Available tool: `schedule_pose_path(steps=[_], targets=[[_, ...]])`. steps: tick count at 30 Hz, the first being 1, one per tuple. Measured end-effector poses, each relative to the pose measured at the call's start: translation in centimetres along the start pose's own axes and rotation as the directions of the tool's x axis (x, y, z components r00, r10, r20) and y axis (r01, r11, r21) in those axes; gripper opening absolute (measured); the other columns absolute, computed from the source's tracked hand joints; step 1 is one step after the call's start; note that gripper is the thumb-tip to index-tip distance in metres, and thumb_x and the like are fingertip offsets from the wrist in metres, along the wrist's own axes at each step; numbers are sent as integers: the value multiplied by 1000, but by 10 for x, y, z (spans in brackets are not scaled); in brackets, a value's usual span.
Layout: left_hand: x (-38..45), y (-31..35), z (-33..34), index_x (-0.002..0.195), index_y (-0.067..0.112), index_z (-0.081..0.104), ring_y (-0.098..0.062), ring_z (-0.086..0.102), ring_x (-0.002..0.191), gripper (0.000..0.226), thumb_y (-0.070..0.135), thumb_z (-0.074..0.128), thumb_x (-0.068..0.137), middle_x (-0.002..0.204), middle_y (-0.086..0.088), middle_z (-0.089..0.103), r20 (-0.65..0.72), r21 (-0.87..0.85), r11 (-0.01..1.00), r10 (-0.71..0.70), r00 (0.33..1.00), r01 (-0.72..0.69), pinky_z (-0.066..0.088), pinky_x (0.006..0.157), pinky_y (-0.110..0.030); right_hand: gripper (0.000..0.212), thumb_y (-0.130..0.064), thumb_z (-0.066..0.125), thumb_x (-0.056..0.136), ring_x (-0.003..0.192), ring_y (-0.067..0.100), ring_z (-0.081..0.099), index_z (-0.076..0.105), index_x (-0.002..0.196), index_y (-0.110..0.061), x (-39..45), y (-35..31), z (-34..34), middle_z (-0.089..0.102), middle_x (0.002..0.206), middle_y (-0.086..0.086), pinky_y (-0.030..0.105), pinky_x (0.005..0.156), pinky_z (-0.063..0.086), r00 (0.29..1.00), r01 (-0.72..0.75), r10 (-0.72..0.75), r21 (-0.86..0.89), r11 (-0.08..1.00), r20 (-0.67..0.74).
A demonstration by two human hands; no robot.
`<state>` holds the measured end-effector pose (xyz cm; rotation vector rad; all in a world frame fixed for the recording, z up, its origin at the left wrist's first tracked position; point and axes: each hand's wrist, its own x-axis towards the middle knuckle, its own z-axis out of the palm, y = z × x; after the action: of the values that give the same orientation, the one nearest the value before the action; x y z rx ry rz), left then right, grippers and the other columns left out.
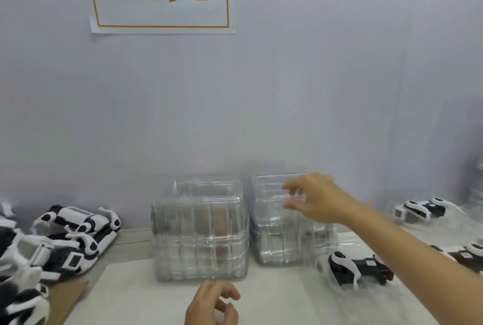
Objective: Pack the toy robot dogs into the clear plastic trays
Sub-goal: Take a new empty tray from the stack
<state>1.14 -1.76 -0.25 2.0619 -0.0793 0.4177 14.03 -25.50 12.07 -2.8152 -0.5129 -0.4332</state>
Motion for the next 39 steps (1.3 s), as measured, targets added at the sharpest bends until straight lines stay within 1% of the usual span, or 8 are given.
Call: schedule_pose_path(steps=[3,6,9,14,18,25,30,39], targets=[[-1,5,-2,82,56,58,2,59,77,67,-11,59,79,113,30,46,-1,-10,1000,14,1000,-14,40,57,-12,15,-34,74,87,95,9,63,74,101,-30,5,-13,1,68,91,-17,34,88,51,995,-33,38,58,998,-91],[-2,1,-3,52,38,63,0,59,73,56,-12,58,78,87,3,63,15,-56,998,-41,999,42,39,54,-12,8,-28,77,84,84,8,63,72,88,-33,11,-15,-12,66,84,-18,37,84,54,982,-103,124,148,984,-141],[-4,1,-4,69,27,65,1,59,72,39,-10,58,79,79,1,65,24,-81,994,-73,997,75,39,54,-13,13,-22,76,86,77,3,61,69,86,-33,14,-17,-29,66,80,-18,32,80,52,957,-98,157,237,966,-245],[-5,4,-8,72,20,64,3,58,66,30,-7,57,83,74,-3,67,27,-85,991,-101,995,103,40,55,-13,12,-19,78,84,67,3,56,74,93,-26,0,-47,-59,67,80,-9,7,66,41,876,81,158,463,883,-455],[-4,10,-17,69,19,66,-4,59,56,36,-11,56,85,67,0,71,-56,-186,978,-110,992,98,41,54,-14,16,-20,77,85,65,-1,56,75,99,-28,-31,-84,-68,66,76,-13,8,67,44,815,245,148,564,789,-560],[-2,34,-40,102,11,67,-17,72,73,13,4,68,91,89,-8,75,-56,-609,792,-77,995,27,53,63,-29,19,-18,81,80,68,6,59,76,93,-31,-67,-125,-37,68,74,-11,15,69,47,860,224,178,667,710,-478],[0,59,-51,108,19,67,-22,74,86,52,48,86,69,99,-5,76,-59,-628,776,32,998,-62,57,67,-25,22,-17,84,77,71,5,62,75,86,-35,-76,-134,-23,68,76,-16,10,70,45,870,257,141,679,688,-472],[10,75,-62,79,22,71,-37,74,79,9,21,64,85,91,-17,75,-182,-698,701,21,983,-144,60,70,-28,25,-18,85,73,77,6,65,75,86,-36,-79,-140,-36,71,76,-14,11,77,43,833,390,108,714,581,-543]])
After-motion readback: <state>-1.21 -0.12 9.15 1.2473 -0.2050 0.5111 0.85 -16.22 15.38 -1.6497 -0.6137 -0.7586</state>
